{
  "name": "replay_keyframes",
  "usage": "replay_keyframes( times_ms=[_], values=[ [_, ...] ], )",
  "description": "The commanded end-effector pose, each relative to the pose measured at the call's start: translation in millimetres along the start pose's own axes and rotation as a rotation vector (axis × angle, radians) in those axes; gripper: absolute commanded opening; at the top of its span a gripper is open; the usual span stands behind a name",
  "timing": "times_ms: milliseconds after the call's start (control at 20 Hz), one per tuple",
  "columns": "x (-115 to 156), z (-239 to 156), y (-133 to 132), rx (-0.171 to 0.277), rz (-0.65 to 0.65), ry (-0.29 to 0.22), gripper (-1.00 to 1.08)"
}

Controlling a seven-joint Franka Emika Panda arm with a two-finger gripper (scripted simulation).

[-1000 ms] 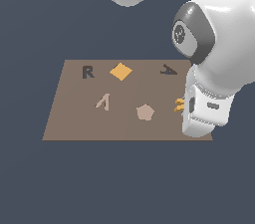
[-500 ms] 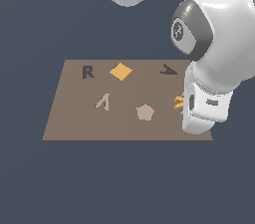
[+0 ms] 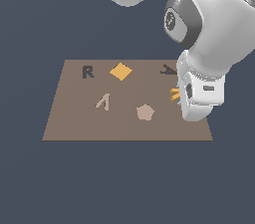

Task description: Insert a designated object into the corresponding slot on a board.

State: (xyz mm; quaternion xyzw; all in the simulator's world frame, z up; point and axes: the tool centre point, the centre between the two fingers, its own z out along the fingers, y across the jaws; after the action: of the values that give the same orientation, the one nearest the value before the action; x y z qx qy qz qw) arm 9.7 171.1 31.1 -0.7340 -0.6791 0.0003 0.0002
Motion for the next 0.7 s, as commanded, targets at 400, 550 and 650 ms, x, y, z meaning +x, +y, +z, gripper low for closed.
replay_keyframes(
  times_ms=[400,550,650],
  values=[
    [-34,-2,-56,0.001,-0.308,0.000,-1.00],
    [-49,-2,-73,0.001,-0.415,-0.001,-1.00],
    [-61,-2,-84,0.001,-0.488,-0.001,-1.00]
  ],
)
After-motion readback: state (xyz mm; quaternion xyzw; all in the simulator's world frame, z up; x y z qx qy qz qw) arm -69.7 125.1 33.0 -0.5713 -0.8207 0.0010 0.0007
